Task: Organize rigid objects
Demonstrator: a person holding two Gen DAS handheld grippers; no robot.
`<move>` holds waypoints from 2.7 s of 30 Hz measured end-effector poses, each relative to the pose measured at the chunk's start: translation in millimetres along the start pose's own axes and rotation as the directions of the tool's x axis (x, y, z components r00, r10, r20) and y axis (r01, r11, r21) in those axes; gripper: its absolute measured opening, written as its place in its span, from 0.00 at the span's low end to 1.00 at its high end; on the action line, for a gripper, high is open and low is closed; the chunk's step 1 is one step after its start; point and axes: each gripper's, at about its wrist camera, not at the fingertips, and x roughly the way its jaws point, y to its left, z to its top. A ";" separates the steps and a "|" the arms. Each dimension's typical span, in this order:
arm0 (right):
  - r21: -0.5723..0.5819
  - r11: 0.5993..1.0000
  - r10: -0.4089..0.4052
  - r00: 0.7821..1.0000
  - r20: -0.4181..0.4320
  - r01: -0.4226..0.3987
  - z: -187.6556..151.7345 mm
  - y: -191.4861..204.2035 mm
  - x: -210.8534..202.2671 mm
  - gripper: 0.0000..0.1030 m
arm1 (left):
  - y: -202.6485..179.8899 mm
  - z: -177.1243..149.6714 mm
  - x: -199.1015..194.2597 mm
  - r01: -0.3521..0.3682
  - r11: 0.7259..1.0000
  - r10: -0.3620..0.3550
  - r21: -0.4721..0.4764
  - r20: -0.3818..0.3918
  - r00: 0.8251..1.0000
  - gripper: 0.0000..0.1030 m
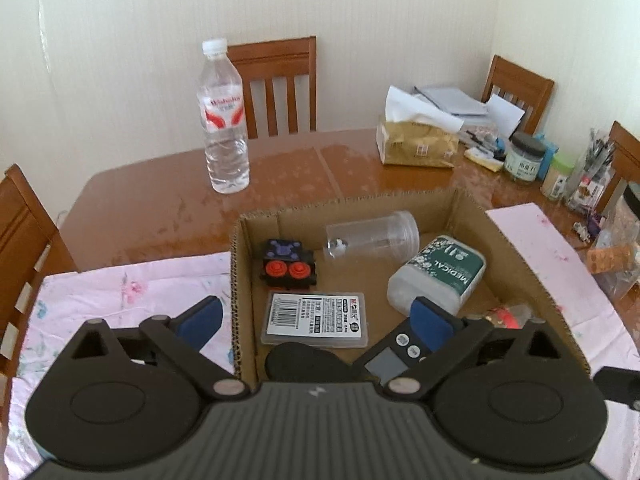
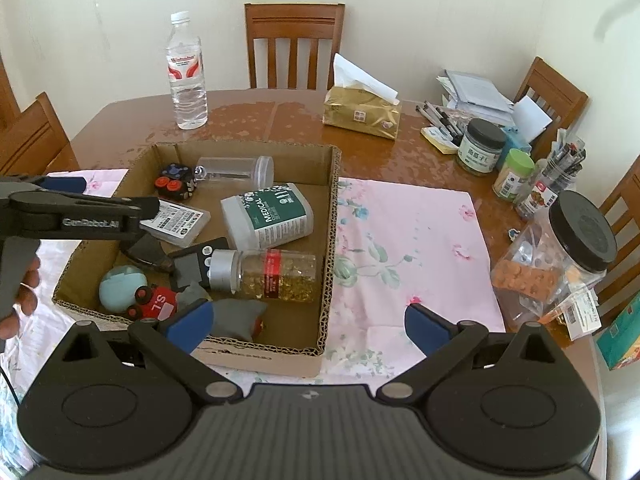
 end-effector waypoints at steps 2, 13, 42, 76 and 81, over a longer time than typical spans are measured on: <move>-0.007 1.000 0.003 1.000 0.002 -0.003 0.9 1.1 -1.5 1.00 | 1.2 -1.4 -12.2 0.010 1.000 -0.010 -0.009 0.007 1.000 0.97; -0.012 1.000 -0.010 1.000 -0.024 0.010 0.9 7.8 -14.6 1.00 | -10.7 -27.0 -78.0 -0.125 0.987 0.113 -0.105 -0.112 0.987 0.97; 0.011 1.000 0.010 1.000 -0.018 -0.009 5.9 10.9 -32.7 1.00 | -26.6 -18.2 -106.5 -0.164 0.981 0.149 -0.103 -0.139 0.979 0.97; 0.006 1.000 0.014 1.000 0.002 -0.014 7.7 14.1 -40.6 1.00 | -26.4 -19.7 -111.9 -0.162 0.981 0.145 -0.110 -0.148 0.978 0.97; 0.007 1.000 0.014 1.000 0.006 -0.014 6.4 15.1 -43.2 1.00 | -26.3 -19.6 -112.0 -0.163 0.980 0.146 -0.111 -0.149 0.978 0.97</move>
